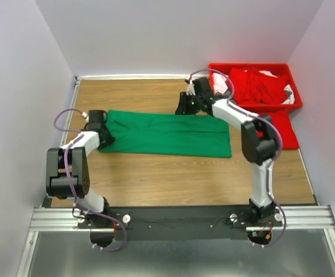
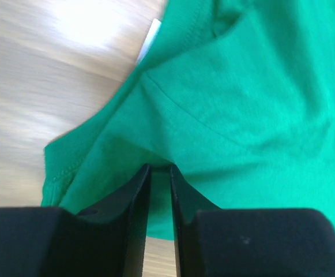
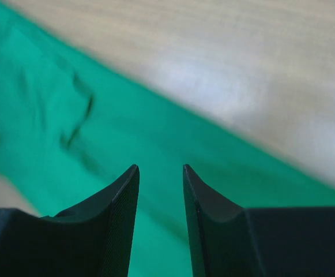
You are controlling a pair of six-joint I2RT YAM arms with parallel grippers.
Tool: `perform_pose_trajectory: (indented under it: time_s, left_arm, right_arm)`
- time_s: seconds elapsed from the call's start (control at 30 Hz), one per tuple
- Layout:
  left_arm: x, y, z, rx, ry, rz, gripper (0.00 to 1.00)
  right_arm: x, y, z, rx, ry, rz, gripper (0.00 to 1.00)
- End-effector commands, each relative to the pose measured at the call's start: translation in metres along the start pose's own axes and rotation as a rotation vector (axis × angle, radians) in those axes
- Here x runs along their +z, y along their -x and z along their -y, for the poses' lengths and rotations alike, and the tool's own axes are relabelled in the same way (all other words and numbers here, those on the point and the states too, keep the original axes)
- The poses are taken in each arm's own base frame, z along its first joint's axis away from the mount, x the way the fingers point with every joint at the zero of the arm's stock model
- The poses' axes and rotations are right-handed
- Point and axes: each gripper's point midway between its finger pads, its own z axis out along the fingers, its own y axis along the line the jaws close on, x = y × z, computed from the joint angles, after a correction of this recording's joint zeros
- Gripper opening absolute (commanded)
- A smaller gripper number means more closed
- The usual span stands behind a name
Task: Fold and stack the t-shirts
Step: Fold the tshirt
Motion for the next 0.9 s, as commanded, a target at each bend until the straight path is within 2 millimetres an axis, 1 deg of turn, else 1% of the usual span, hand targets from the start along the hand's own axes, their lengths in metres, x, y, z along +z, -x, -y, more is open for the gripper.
perform_pose_trajectory:
  time_s: [0.0,0.03,0.07,0.1,0.13,0.17,0.2,0.23,0.27,0.3,0.33,0.4,0.43,0.47,0.5,0.53,0.57,0.63,0.67,0.7,0.73,0.77,0.8,0.83,0.87]
  left_arm:
    - [-0.007,0.026,-0.038,-0.030,0.111,0.029,0.34]
    - [-0.007,0.032,-0.038,-0.038,0.103,0.040,0.36]
    - [-0.010,0.045,-0.033,-0.045,0.081,0.066,0.40]
    - [-0.014,0.052,-0.028,-0.043,0.063,0.080,0.43]
    - [-0.018,0.060,-0.022,-0.043,0.040,0.100,0.46]
    - [-0.025,0.065,-0.014,-0.041,0.005,0.116,0.50]
    - [-0.030,0.069,-0.011,-0.040,-0.012,0.130,0.51]
    - [-0.034,0.068,-0.007,-0.037,-0.033,0.129,0.55]
    - [-0.038,0.068,-0.005,-0.035,-0.046,0.138,0.55]
    - [-0.049,0.071,0.000,-0.031,-0.070,0.161,0.57]
    - [-0.057,0.070,0.001,-0.033,-0.082,0.177,0.57]
    - [-0.063,0.063,0.005,-0.038,-0.098,0.180,0.57]
    - [-0.062,0.054,0.004,-0.039,-0.097,0.169,0.57]
    - [-0.062,0.052,0.005,-0.039,-0.103,0.171,0.57]
    - [-0.061,0.044,0.013,-0.035,-0.135,0.148,0.57]
    - [-0.059,0.040,0.014,-0.032,-0.139,0.138,0.57]
    - [-0.051,0.031,0.015,-0.025,-0.134,0.113,0.57]
    - [-0.043,0.023,0.018,-0.018,-0.128,0.090,0.56]
    - [-0.034,0.015,0.019,-0.018,-0.129,0.054,0.55]
    - [-0.030,0.012,0.020,-0.020,-0.131,0.037,0.54]
    - [-0.025,0.010,0.020,-0.022,-0.125,0.024,0.54]
    - [-0.017,0.010,0.017,-0.025,-0.101,0.017,0.52]
    - [-0.012,0.009,0.014,-0.027,-0.082,0.011,0.52]
    - [-0.008,0.014,0.004,-0.032,-0.028,0.019,0.51]
    - [0.001,0.010,-0.002,-0.034,0.001,-0.005,0.50]
  right_arm:
    - [-0.071,-0.004,-0.015,-0.051,-0.023,0.041,0.44]
    - [-0.098,0.000,-0.013,-0.039,-0.028,0.071,0.44]
    - [-0.103,-0.031,0.000,0.002,-0.046,0.011,0.44]
    - [-0.112,-0.043,0.008,0.024,-0.060,-0.004,0.44]
    - [-0.134,-0.038,0.012,0.041,-0.070,0.029,0.44]
    - [-0.141,-0.046,0.017,0.068,-0.080,0.022,0.44]
    - [-0.145,-0.069,0.025,0.093,-0.094,-0.018,0.44]
    - [-0.155,-0.071,0.027,0.111,-0.105,-0.007,0.44]
    - [-0.154,-0.086,0.033,0.127,-0.117,-0.038,0.44]
    - [-0.159,-0.099,0.037,0.133,-0.133,-0.051,0.44]
    - [-0.163,-0.106,0.044,0.141,-0.174,-0.057,0.45]
    - [-0.167,-0.118,0.054,0.151,-0.222,-0.076,0.45]
    - [-0.168,-0.130,0.065,0.156,-0.271,-0.099,0.45]
    - [-0.169,-0.133,0.068,0.155,-0.290,-0.102,0.45]
    - [-0.170,-0.138,0.072,0.156,-0.310,-0.112,0.45]
    - [-0.171,-0.141,0.075,0.158,-0.324,-0.120,0.46]
    - [-0.171,-0.144,0.079,0.151,-0.341,-0.127,0.50]
    - [-0.170,-0.148,0.087,0.148,-0.378,-0.141,0.51]
    - [-0.171,-0.149,0.094,0.145,-0.419,-0.151,0.52]
    - [-0.172,-0.152,0.098,0.144,-0.439,-0.161,0.52]
    - [-0.170,-0.157,0.101,0.148,-0.454,-0.180,0.52]
    - [-0.172,-0.158,0.108,0.143,-0.491,-0.182,0.53]
    - [-0.172,-0.161,0.110,0.145,-0.501,-0.194,0.53]
    - [-0.171,-0.168,0.113,0.157,-0.517,-0.219,0.53]
    - [-0.171,-0.173,0.114,0.166,-0.521,-0.234,0.53]
